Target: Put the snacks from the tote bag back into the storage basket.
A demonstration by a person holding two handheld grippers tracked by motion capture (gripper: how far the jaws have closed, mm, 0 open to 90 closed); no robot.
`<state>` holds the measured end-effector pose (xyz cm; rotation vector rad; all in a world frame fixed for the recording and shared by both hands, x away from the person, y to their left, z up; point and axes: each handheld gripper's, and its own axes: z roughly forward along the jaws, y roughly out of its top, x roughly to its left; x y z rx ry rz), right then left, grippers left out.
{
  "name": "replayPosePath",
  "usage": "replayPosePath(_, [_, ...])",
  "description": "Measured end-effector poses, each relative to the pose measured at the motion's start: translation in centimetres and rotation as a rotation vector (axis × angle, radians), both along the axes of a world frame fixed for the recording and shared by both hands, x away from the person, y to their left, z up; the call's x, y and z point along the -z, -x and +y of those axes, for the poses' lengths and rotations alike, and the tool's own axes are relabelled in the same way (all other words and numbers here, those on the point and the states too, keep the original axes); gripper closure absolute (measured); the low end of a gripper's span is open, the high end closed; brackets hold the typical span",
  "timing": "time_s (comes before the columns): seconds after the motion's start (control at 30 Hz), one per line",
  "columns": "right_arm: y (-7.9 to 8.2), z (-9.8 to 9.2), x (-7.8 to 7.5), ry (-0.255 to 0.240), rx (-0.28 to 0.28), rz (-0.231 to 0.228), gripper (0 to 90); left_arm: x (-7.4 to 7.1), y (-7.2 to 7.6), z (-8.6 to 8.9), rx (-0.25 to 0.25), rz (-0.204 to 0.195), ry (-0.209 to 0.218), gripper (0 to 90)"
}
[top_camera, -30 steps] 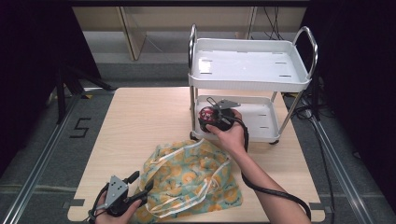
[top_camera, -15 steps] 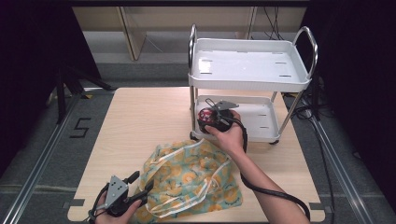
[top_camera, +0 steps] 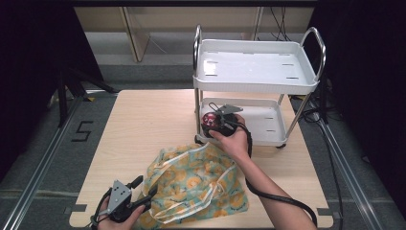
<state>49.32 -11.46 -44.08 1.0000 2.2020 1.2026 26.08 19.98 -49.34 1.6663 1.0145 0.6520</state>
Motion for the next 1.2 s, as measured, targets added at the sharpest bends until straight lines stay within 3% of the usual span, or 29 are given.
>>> replayPosePath(1.07, [0.0, 0.2, 0.9, 0.018, -0.008, 0.011, 26.7, 0.0, 0.0, 0.0, 0.001, 0.005, 0.001, 37.3])
replayPosePath(1.2, [0.2, 0.2, 1.0, 0.002, 0.011, 0.029, 26.7, 0.0, 0.0, 0.0, 0.002, 0.002, 0.002, 37.3])
